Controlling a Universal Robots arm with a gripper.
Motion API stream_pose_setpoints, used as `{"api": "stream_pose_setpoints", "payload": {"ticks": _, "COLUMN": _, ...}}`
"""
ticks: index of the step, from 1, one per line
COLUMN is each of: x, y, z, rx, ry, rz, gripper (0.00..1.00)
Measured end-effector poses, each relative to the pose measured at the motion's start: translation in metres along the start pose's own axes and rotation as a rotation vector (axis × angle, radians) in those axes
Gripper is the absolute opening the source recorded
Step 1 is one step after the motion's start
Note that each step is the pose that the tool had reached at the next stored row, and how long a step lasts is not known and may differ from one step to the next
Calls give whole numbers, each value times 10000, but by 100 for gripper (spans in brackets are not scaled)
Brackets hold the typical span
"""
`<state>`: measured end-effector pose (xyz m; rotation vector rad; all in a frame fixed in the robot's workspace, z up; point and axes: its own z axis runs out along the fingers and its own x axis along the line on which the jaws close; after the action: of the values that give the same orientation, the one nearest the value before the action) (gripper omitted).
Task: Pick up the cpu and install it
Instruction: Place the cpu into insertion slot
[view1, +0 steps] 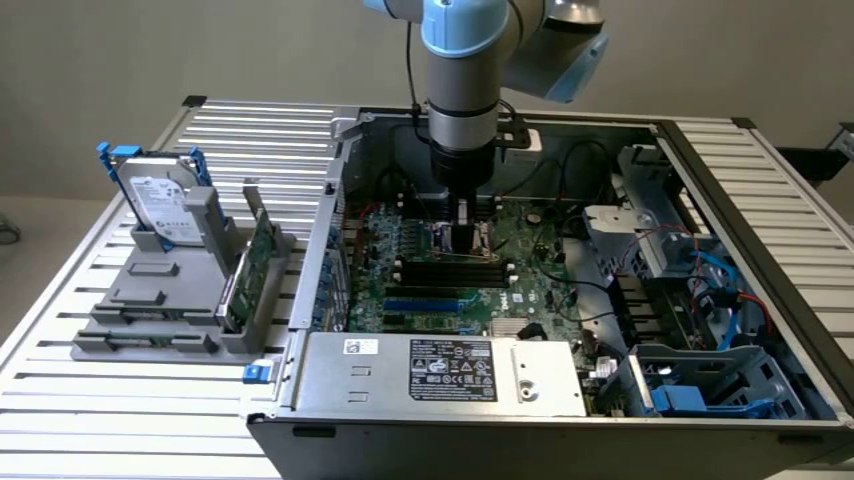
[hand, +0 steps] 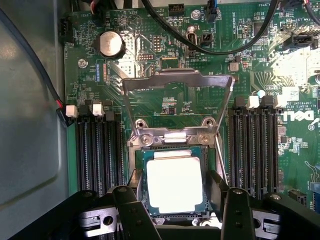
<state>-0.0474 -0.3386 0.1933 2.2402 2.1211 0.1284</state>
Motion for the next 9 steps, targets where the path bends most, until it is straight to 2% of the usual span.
{"api": "stream_pose_setpoints", "payload": {"ticks": 3, "x": -1, "y": -1, "z": -1, "rx": 1, "ry": -23, "rz": -1, "gripper": 60}}
{"api": "stream_pose_setpoints", "payload": {"ticks": 4, "x": 0, "y": 0, "z": 0, "rx": 0, "ry": -29, "rz": -2, "gripper": 55}}
{"api": "stream_pose_setpoints", "payload": {"ticks": 9, "x": 0, "y": 0, "z": 1, "rx": -4, "ry": -51, "rz": -4, "gripper": 55}}
